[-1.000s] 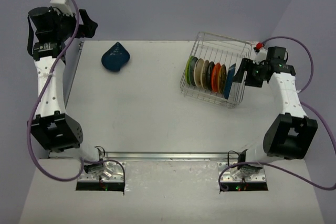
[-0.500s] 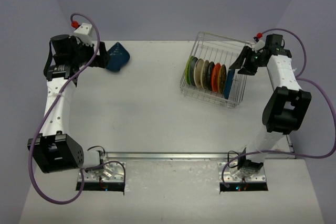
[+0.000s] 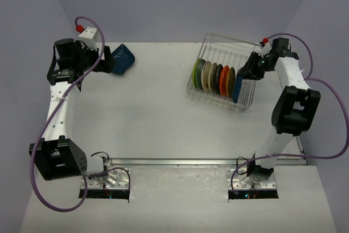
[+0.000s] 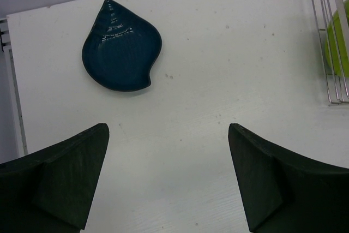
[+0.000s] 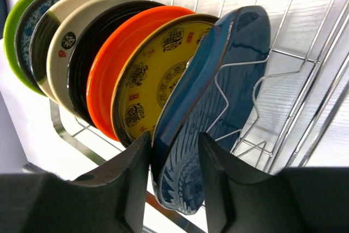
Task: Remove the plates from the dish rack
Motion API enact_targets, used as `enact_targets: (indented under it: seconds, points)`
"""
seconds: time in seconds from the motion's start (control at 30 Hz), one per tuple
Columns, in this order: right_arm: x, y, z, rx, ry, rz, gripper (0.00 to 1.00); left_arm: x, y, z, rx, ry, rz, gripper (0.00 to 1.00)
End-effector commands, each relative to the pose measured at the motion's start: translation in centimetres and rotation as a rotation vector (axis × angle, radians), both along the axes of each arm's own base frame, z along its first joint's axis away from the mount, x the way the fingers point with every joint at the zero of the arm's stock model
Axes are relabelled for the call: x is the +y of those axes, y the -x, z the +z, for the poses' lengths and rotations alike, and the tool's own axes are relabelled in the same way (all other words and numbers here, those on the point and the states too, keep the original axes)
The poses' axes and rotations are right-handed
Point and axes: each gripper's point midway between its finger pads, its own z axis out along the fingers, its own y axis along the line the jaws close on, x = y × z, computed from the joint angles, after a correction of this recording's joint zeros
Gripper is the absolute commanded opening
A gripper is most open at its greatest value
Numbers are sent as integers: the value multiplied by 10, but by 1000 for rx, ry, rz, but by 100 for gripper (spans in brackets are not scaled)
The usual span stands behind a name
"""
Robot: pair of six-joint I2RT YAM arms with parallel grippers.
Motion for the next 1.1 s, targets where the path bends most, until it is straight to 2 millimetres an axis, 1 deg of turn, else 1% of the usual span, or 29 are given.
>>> enact_targets:
  seconds: [0.0, 0.13, 0.27, 0.37, 0.43, 0.47, 0.53, 0.77, 0.9, 0.97, 1.03, 1.07]
  points:
    - [11, 9, 5, -6, 37, 45, 39, -2, -4, 14, -63, 2, -10, 89]
    - [22, 16, 5, 0, 42, 67, 35, -2, -5, 13, -61, 0, -7, 89]
    - [22, 18, 7, 0, 52, 67, 29, -2, -5, 11, -58, 4, -6, 89]
    - [23, 19, 13, -9, 47, 62, 20, -1, -6, 10, -56, 2, -1, 89]
    - [27, 21, 25, -26, 26, 60, 9, -1, -6, 10, -56, 2, -1, 89]
    - [29, 22, 30, -33, 15, 59, 5, -1, -6, 10, -56, 3, -1, 89]
    - [32, 23, 42, -53, -4, 55, 0, -1, -6, 11, -57, 5, 0, 89]
    - [45, 32, 89, -128, -145, 72, 0, 0, -6, 25, -79, 1, 10, 89]
    - [37, 32, 110, -159, -236, 52, 0, 2, -6, 26, -79, 9, 27, 90]
    - [34, 32, 120, -178, -272, 59, 0, 4, -6, 28, -78, 15, 45, 92]
    - [35, 32, 133, -211, -295, 80, 0, 5, -6, 28, -71, 27, 62, 99]
    - [37, 33, 141, -236, -300, 102, 0, 5, -6, 29, -69, 33, 68, 100]
